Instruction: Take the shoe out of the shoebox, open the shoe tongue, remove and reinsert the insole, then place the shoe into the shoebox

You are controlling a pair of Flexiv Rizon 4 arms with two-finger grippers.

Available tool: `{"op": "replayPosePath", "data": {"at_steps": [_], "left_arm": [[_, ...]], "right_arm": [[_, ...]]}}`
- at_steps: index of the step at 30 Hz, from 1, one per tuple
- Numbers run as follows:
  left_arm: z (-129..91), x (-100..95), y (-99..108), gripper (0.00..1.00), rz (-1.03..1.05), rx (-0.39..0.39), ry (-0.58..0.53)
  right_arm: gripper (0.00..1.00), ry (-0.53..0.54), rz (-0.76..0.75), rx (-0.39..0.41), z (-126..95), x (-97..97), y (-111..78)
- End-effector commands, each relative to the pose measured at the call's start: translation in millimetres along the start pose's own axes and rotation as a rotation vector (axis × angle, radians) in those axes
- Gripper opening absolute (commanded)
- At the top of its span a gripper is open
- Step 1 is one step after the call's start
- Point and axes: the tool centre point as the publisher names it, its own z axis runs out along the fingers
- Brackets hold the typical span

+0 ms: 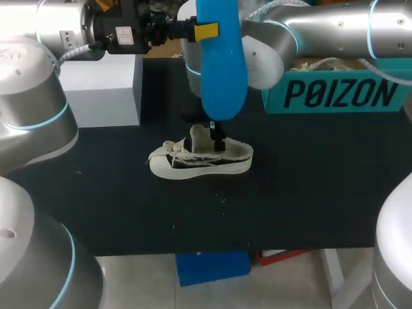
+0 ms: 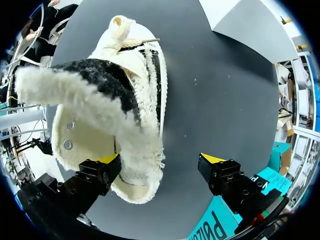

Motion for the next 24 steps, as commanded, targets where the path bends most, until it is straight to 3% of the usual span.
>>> {"op": "replayPosePath", "data": {"at_steps": [1, 7, 10, 11, 24], "left_arm": [[1, 0.2, 1, 0.00, 0.001, 0.001, -0.003], [1, 0.2, 1, 0.00, 0.001, 0.001, -0.003], [1, 0.2, 1, 0.00, 0.001, 0.001, -0.003], [1, 0.2, 1, 0.00, 0.001, 0.001, -0.003], [1, 0.2, 1, 0.00, 0.001, 0.001, -0.003]], "right_arm": [[1.00, 0.005, 0.001, 0.015, 3, -2.2, 6.5], [1.00, 0.025, -0.014, -0.022, 8, -4.6, 10.2], [0.00, 0.115, -0.096, -0.087, 15, -3.6, 17.1], [0.00, 0.150, -0.129, -0.101, 19, -2.2, 20.7], [0.00, 0.150, -0.129, -0.101, 19, -2.2, 20.7]]}}
